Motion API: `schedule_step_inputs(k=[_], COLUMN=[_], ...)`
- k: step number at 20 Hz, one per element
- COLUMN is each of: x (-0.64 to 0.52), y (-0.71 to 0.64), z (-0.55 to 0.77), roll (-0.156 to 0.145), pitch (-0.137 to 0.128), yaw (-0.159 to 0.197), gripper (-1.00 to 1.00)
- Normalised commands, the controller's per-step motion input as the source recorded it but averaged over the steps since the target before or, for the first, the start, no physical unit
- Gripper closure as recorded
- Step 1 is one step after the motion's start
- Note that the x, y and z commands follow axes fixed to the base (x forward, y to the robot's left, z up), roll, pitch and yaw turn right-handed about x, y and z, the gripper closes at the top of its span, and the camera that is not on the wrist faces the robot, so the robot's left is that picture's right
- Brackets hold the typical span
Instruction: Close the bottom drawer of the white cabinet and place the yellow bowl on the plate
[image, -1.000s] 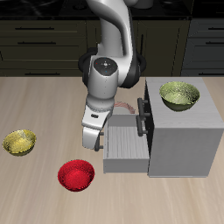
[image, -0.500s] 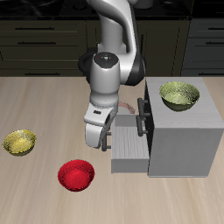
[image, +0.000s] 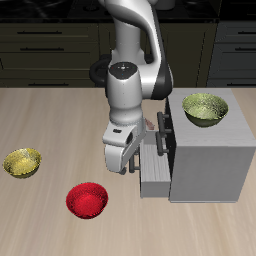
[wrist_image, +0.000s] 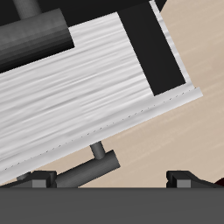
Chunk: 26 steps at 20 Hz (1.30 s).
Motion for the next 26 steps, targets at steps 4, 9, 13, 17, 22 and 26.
schedule_step_inputs(k=[4, 9, 13, 17, 22, 26], x=[0.14, 0.11, 0.09, 0.14, 0.23, 0.27], y=[0.51, 0.48, 0.61, 0.73, 0.57, 0.41], z=[-0.27, -0.43, -0.35, -0.21, -0.38, -0.45], roll=[0.125, 0.113, 0.120, 0.156, 0.142, 0.093], pitch=[-0.113, -0.071, -0.037, -0.093, -0.050, 0.032], yaw=[0.020, 0.023, -0.020, -0.009, 0.048, 0.006], gripper=[-1.00, -1.00, -1.00, -1.00, -1.00, -1.00])
